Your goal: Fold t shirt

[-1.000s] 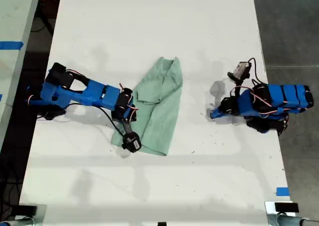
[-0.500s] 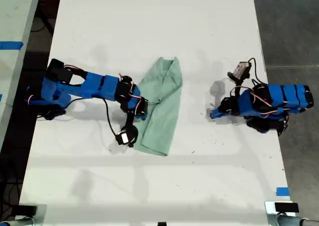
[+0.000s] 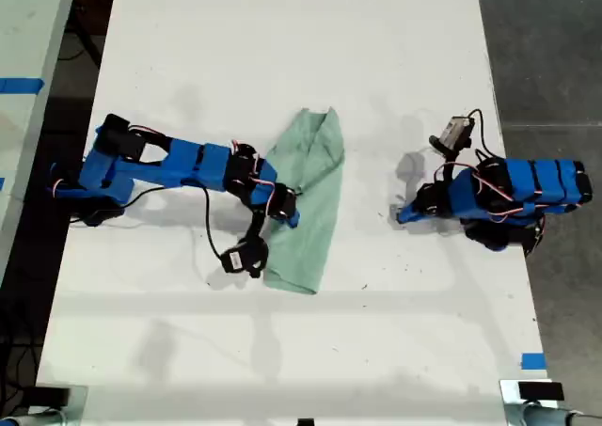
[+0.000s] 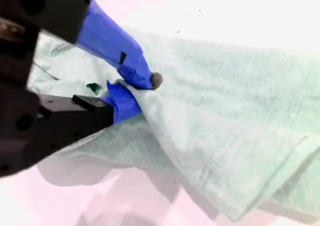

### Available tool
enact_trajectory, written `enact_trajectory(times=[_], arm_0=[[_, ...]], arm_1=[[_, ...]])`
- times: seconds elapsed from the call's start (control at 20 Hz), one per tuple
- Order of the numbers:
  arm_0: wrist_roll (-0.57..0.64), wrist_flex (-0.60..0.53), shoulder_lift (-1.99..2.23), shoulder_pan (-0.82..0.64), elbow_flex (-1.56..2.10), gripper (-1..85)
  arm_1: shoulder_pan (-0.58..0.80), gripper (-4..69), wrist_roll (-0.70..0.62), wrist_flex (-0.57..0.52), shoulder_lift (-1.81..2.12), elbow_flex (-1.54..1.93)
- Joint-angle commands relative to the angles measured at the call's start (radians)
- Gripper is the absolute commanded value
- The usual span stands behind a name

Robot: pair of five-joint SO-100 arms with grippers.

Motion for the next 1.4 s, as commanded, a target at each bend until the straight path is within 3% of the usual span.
enact_trajectory(times=[0.0,0.2,0.4,0.55,0.75,1.0,1.15,1.25,1.35], arm_0=[[0.014,-0.021,0.006,-0.003,-0.06,19.7],[0.029,-0.029,-0.012,-0.006,-0.063,28.8],[0.031,-0.011,0.018,-0.005,-0.063,27.5],[0.015,0.109,0.152,-0.021,-0.037,1.0],[0.014,0.209,0.569,-0.057,0.153,0.0],[0.0,-0.031,1.528,-0.19,1.026,0.0],[-0.08,-0.172,2.131,-0.147,1.614,0.0],[-0.14,-0.193,2.465,-0.101,1.951,0.0],[-0.144,-0.238,2.43,-0.071,2.039,0.0]], arm_1=[[0.002,1.4,0.0,0.002,0.015,0.043],[0.002,1.4,0.0,0.002,0.015,0.044],[0.002,1.4,0.0,0.002,0.015,0.044],[0.002,1.4,-0.003,0.0,0.015,0.044],[0.002,1.4,-0.003,0.0,0.015,0.044],[0.002,1.4,-0.002,0.0,0.015,0.044],[0.002,1.4,0.002,0.0,0.015,0.044],[0.003,1.4,0.003,0.0,0.015,0.044],[0.003,1.4,0.003,0.0,0.015,0.044]])
